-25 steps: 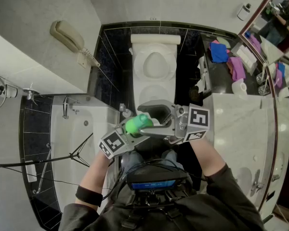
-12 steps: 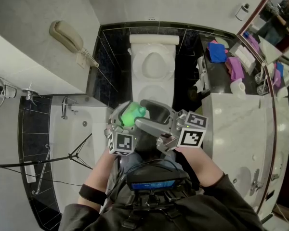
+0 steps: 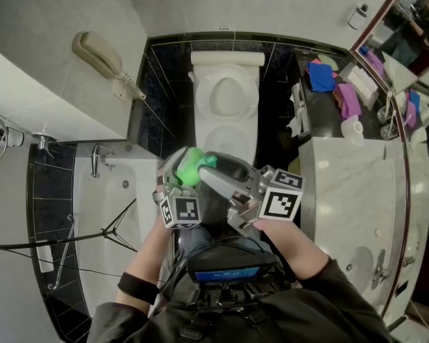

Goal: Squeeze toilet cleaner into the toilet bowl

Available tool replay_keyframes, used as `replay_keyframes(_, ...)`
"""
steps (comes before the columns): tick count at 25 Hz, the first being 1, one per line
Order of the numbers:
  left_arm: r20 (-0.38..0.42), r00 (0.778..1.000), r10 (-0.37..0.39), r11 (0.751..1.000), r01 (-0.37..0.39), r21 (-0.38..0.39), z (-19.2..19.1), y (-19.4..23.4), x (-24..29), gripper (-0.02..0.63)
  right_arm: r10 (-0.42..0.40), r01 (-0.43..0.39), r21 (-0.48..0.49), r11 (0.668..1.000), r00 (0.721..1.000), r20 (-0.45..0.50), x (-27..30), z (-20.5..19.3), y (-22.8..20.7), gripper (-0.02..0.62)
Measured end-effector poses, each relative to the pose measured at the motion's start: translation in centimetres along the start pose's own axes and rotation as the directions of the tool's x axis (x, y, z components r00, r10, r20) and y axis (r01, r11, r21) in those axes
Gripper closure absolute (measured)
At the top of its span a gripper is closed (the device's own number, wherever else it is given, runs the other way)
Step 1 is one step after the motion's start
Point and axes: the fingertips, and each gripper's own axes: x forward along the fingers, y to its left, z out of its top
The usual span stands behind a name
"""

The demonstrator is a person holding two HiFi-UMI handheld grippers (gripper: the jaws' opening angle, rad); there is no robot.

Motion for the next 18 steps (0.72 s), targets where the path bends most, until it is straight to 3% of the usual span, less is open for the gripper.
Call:
replay_keyframes(3,-0.011,1.000,-0.017,1.000,0.017,0.021,-1.3,-0.5,0.1,0.413,-0.028,0.028,-0.043,0.999,1.000,-0.007,0.2,0.1,-0.1,0.445)
replay_keyframes(9,-0.010,0.998,-0.055,0.998,0.055,-0.014,-0.8,-0.9,-0.1,0.413,-0.024,0.024,-0.102,0.994,1.000,0.002,0.3,0.5,0.5,0.443)
replay_keyframes(14,0.007,0.985,-0.174,0.983,0.174,-0.063,-0.1,-2.3,-0.6,0.413,0.040,-0.044,-0.167,0.985,0.999,-0.029,0.2,0.5,1.1,0.443)
replay_keyframes(18,0.036,0.940,-0.340,0.935,0.342,-0.093,0.1,-4.8,-1.1,0.414,0.109,-0.128,-0.231,0.964,0.990,-0.094,-0.2,0.1,1.4,0.443)
